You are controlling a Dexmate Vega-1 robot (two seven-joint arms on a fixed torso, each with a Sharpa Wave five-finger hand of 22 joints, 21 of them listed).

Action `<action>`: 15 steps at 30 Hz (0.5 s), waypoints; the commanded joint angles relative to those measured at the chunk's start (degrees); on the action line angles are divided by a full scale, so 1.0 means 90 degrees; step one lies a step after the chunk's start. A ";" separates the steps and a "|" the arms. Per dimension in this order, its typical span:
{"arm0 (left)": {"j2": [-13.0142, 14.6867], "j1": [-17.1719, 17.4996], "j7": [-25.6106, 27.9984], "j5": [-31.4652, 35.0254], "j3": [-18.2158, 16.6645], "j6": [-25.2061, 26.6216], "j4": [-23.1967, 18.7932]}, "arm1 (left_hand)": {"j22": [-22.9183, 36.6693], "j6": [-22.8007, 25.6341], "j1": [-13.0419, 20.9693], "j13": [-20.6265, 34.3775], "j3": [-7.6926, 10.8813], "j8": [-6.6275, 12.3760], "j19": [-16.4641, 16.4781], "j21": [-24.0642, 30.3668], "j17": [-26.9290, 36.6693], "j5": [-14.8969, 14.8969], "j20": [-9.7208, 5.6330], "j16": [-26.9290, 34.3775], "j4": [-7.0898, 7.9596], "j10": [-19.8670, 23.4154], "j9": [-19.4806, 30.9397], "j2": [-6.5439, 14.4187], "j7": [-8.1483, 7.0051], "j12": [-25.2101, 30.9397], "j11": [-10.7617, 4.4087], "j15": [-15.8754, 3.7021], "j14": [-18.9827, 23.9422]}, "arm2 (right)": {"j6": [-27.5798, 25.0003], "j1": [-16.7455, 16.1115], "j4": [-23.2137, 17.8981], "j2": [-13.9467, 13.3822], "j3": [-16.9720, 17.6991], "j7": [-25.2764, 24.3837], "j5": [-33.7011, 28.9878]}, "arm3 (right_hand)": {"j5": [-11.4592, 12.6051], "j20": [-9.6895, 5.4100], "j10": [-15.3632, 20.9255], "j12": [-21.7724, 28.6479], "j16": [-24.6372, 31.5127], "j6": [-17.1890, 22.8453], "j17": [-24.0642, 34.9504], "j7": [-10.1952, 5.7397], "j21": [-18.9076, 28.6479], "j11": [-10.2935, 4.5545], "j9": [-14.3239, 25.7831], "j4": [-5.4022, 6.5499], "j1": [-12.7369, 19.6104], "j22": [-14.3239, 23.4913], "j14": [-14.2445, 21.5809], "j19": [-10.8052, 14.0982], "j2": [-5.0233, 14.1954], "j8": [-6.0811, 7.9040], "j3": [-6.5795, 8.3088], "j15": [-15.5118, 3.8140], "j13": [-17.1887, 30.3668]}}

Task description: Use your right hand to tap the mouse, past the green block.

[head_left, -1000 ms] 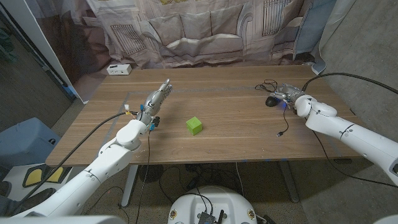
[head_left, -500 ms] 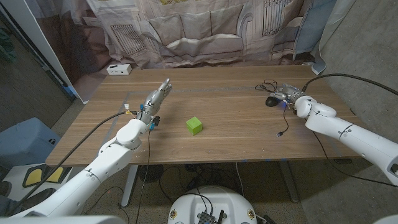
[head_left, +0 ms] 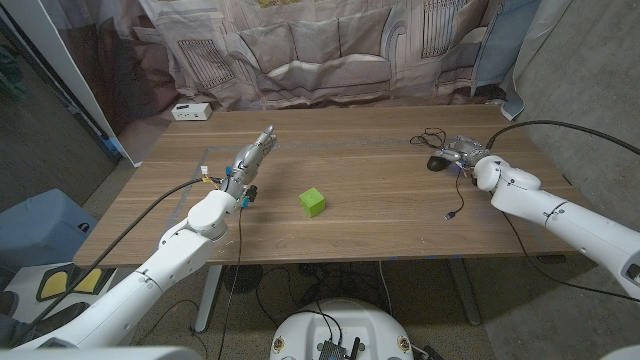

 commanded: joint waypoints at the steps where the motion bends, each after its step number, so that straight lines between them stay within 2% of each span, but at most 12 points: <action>1: 0.0010 -0.0006 -0.0011 -0.0015 0.0014 0.0040 -0.0003 | 0.0038 0.0002 -0.0015 0.0011 -0.0001 -0.0025 -0.0040 -0.0019 0.0029 -0.0009 0.0035 -0.0015 -0.0036 -0.0002 0.0034 0.0045 0.0004 -0.0013 -0.0024 -0.0003 -0.0007 | -0.0102 -0.0081 0.0022 0.0010 0.0002 -0.0030 0.0079 | 0.0008 -0.0046 0.0019 0.0032 0.0035 0.0126 0.0003 0.0022 0.0040 -0.0029 0.0028 0.0008 0.0046 0.0012 -0.0988 -0.0764 -0.0029 0.0049 0.0039 0.0029 0.0020; 15: 0.0027 0.0043 0.0013 -0.0021 0.0018 0.0073 -0.0056 | 0.0038 0.0006 -0.0019 0.0012 -0.0001 -0.0024 -0.0043 -0.0014 0.0030 -0.0011 0.0025 -0.0015 -0.0045 0.0004 0.0034 0.0053 0.0009 -0.0013 -0.0034 0.0002 -0.0014 | -0.0153 -0.0015 0.0156 0.0045 -0.0133 0.0145 0.0107 | 0.0009 -0.0046 0.0110 0.0035 0.0030 0.0356 0.0001 0.0092 0.0023 -0.0045 0.0025 0.0006 0.0048 0.0012 -0.0978 -0.0760 -0.0036 0.0098 0.0049 0.0037 0.0014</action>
